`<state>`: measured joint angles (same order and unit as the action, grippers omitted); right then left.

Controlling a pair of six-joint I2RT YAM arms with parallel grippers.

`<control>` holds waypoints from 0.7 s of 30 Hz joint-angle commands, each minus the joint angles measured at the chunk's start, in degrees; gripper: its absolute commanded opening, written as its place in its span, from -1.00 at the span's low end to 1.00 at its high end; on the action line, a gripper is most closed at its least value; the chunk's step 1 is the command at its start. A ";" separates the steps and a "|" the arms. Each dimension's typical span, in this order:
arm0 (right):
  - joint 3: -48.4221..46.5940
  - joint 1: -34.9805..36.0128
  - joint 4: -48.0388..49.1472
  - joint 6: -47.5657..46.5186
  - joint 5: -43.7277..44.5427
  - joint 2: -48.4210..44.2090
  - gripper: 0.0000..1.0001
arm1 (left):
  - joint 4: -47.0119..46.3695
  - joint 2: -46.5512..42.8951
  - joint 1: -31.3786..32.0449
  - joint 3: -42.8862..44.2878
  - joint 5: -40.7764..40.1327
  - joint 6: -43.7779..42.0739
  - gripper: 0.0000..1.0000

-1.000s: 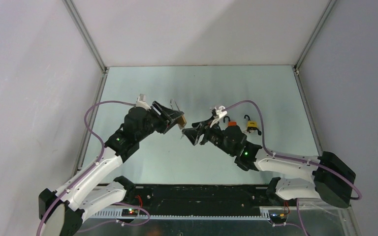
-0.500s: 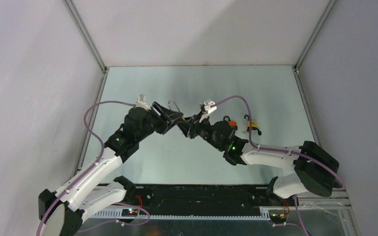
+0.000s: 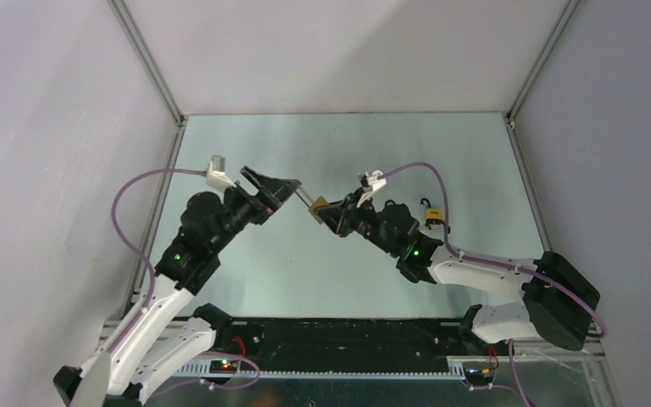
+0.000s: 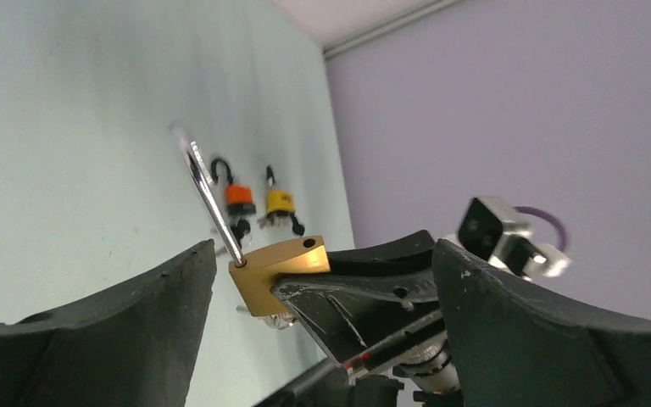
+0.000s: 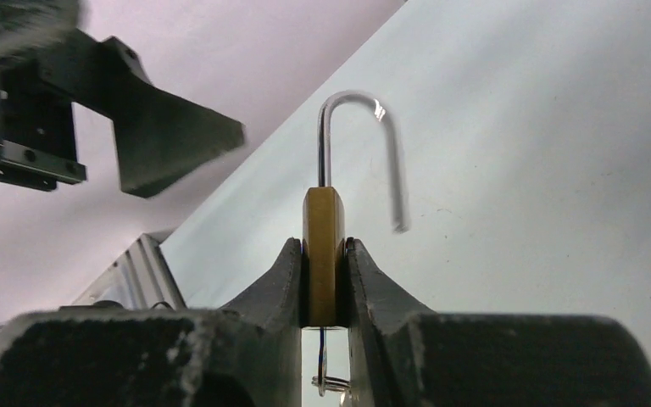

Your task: Unlock with the key

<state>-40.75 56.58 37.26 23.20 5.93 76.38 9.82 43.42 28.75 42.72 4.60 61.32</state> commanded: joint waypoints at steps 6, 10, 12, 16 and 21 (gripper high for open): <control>2.96 -7.17 7.92 13.08 -13.97 -8.61 -1.00 | -7.27 -1.51 -2.30 -1.89 -1.92 -4.34 0.99; 3.09 -8.42 5.58 14.01 -16.15 -9.68 -1.00 | -9.24 1.01 -2.34 -2.78 -1.05 -3.29 0.98; 3.35 -9.24 3.84 14.12 -16.33 -9.88 -1.00 | -9.41 1.39 -2.53 -3.08 -1.18 -3.08 0.98; 4.30 -10.21 0.55 13.07 -16.49 -8.36 -1.00 | -7.05 -0.88 -3.35 -3.44 -3.74 -5.41 0.98; 7.96 -10.47 3.26 14.87 -15.48 -4.19 -1.00 | 2.60 -5.47 -3.99 -1.65 -10.68 -14.45 0.99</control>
<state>-34.41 46.41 34.63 35.92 -9.52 69.84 6.68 41.91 25.54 38.81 0.14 55.13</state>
